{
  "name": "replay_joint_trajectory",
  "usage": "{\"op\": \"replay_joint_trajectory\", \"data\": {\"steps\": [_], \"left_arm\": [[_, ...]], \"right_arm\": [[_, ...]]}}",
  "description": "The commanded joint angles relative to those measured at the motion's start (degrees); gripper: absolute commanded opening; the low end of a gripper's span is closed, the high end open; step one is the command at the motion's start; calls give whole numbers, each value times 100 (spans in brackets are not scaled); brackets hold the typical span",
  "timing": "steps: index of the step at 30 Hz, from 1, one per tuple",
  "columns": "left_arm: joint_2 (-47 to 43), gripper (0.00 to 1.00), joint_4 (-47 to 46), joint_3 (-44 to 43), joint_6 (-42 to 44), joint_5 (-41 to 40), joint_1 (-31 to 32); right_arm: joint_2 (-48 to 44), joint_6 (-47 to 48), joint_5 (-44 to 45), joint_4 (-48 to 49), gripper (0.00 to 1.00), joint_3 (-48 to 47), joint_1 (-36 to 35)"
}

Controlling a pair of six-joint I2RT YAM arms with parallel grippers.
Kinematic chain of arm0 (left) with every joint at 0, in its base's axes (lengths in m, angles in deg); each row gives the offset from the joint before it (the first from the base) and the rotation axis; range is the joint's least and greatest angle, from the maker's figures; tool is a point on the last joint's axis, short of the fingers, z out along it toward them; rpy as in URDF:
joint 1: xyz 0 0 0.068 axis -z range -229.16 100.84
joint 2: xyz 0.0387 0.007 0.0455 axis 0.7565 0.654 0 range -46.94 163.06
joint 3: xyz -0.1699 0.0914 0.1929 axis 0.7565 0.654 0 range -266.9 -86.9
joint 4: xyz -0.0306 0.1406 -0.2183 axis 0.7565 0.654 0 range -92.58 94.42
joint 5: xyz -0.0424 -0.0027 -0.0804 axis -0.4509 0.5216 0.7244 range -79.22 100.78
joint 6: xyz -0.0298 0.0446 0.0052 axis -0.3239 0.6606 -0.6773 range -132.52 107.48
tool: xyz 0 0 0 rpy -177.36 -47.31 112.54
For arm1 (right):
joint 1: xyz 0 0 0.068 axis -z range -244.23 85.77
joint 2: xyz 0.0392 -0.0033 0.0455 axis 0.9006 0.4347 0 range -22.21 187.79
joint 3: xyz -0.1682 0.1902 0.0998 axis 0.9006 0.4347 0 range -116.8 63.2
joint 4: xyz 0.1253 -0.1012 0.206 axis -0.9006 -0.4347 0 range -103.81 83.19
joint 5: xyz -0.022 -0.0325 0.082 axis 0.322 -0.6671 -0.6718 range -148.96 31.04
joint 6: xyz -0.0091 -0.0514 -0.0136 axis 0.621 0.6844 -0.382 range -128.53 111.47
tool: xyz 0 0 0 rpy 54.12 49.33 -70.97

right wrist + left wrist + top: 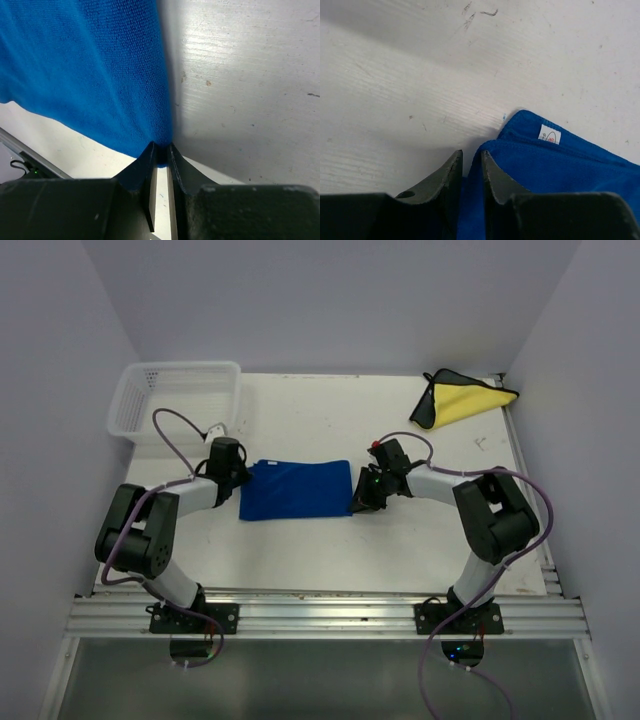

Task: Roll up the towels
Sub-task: Fold the towel

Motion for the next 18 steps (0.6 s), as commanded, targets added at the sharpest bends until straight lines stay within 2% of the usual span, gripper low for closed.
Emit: {"op": "replay_joint_trajectory", "data": {"steps": [1,3,7,9,10,13,18], "left_arm": [[24,24,-748,-135,183,192,-36],[-20,17,-889,-65,175,367,-36],[-117,12,-977,111,131,553,-36],[-143,11,-820,146,69,457,-36],[-152,5,-749,181,26,421,-27],[-152,0,-336,234,-203,307,-27],[-783,0,-177,620,-414,412,-27]], "right_arm": [[-84,143,25,-231,14,159,-17],[-75,195,25,-240,11,168,-17],[-92,248,69,-380,0,186,-17],[-171,309,130,-495,0,177,-17],[-215,336,244,-635,0,169,-17],[-435,538,673,-1091,0,81,-17],[-936,863,1194,-1488,0,45,-17]]}}
